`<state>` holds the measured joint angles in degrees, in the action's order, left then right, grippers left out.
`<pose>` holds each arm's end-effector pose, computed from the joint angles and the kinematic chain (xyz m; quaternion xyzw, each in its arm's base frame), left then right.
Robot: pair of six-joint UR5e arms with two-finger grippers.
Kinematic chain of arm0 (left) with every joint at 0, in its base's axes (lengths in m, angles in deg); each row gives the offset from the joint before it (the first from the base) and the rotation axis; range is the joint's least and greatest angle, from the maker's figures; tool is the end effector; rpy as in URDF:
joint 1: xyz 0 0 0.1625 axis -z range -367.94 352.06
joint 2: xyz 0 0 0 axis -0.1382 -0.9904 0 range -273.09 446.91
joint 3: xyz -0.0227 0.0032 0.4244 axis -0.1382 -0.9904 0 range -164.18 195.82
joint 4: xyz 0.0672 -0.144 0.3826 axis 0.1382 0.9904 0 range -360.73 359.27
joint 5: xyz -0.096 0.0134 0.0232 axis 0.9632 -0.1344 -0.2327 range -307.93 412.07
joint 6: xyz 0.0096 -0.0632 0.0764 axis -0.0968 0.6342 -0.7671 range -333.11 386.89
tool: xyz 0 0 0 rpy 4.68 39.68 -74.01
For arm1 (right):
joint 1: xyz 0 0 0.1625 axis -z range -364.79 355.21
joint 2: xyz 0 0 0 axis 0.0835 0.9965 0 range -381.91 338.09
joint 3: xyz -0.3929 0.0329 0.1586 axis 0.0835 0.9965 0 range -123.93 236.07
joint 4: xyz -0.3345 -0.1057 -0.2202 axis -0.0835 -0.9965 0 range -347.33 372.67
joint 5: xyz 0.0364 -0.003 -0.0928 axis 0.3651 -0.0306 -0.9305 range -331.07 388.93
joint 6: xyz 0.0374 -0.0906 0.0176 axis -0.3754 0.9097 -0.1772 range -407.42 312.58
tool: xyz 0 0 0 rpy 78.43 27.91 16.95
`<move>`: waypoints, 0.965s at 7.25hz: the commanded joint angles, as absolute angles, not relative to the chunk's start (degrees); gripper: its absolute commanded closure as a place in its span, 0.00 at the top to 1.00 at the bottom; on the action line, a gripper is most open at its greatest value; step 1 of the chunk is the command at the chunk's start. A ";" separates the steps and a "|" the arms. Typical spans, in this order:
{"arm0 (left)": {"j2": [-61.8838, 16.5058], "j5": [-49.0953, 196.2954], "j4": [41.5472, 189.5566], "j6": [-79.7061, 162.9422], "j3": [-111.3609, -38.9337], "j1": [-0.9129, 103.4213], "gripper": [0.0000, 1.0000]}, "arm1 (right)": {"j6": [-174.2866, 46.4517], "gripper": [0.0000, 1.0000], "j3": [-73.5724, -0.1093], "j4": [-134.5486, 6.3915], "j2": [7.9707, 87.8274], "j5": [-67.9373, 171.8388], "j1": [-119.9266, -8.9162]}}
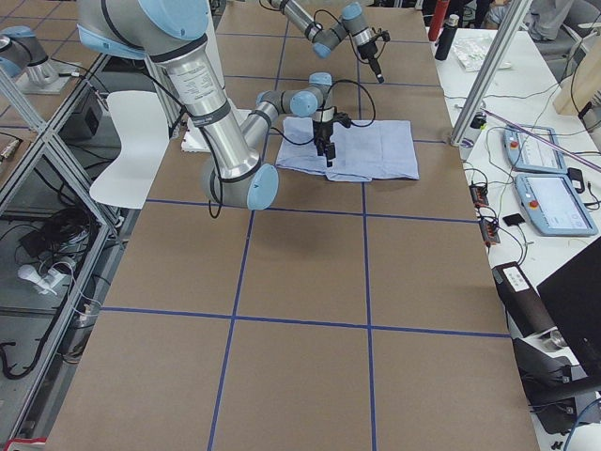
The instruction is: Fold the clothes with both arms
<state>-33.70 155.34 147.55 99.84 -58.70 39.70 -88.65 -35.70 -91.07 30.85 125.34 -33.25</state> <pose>0.4011 -0.6038 0.3580 0.2393 0.5512 -0.1435 0.7864 -0.5523 -0.4383 0.3009 0.0936 -0.2047 -0.1838 0.9568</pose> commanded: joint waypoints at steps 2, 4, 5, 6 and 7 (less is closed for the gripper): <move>-33.77 155.34 147.54 99.84 -58.71 39.61 1.00 | -87.85 1.00 -35.69 -91.31 32.32 125.78 -35.19; -33.86 155.34 147.54 99.84 -58.71 39.61 1.00 | -87.59 1.00 -36.65 -91.22 33.81 126.48 -37.74; -33.86 155.34 147.54 99.84 -58.71 39.61 1.00 | -85.84 1.00 -37.18 -91.04 35.21 126.66 -38.27; -34.20 155.34 147.54 100.01 -58.80 39.61 1.00 | -85.74 1.00 -37.27 -90.69 36.96 126.49 -38.28; -34.29 155.25 147.54 100.01 -58.80 39.61 1.00 | -85.65 1.00 -37.27 -90.60 37.50 126.66 -38.80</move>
<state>-34.11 155.32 147.54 99.96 -58.76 39.61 -85.97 -37.16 -90.81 36.29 126.54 -38.25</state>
